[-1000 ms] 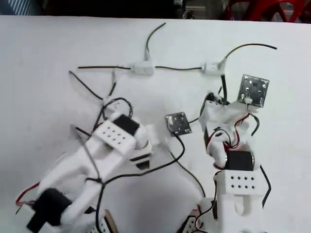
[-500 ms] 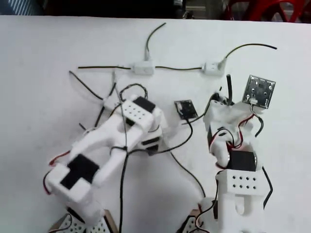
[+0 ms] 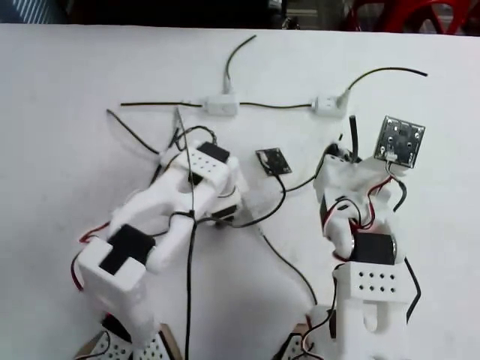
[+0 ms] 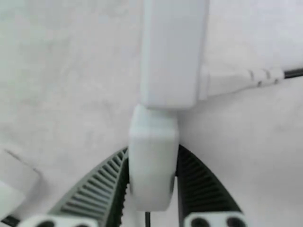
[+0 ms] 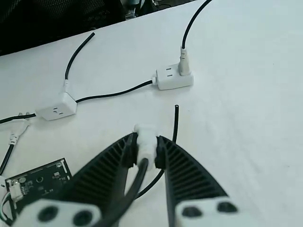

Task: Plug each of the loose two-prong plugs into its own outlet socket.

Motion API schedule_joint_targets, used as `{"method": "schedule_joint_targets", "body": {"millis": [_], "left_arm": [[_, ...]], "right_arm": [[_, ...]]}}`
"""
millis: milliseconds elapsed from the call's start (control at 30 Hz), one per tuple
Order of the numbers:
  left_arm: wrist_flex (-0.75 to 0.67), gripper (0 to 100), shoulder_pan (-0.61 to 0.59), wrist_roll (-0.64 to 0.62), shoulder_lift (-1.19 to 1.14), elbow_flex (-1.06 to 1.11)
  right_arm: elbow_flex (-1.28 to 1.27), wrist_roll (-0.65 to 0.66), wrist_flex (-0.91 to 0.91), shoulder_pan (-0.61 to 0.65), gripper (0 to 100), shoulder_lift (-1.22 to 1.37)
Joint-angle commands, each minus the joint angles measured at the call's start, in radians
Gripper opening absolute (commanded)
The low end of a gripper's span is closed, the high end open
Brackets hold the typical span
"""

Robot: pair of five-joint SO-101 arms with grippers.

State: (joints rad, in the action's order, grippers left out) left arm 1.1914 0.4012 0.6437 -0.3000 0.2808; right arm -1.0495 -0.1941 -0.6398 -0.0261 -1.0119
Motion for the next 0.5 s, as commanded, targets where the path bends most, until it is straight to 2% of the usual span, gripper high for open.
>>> {"method": "schedule_joint_targets", "body": {"millis": [0, 100, 200, 467], "left_arm": [[0.051, 8, -0.013, -0.049, 0.015, -0.04], [0.063, 20, -0.027, -0.166, 0.053, -0.031], [0.063, 29, -0.076, -0.187, 0.101, -0.041], [-0.037, 29, -0.231, -0.118, 0.12, -0.095]], "right_arm": [[0.018, -0.003, 0.021, -0.005, 1.7, -0.013], [0.018, -0.003, 0.019, -0.005, 1.7, -0.013], [0.018, -0.002, 0.019, -0.005, 1.7, -0.013], [0.003, 0.0, 0.022, -0.004, 1.8, -0.013]]}}
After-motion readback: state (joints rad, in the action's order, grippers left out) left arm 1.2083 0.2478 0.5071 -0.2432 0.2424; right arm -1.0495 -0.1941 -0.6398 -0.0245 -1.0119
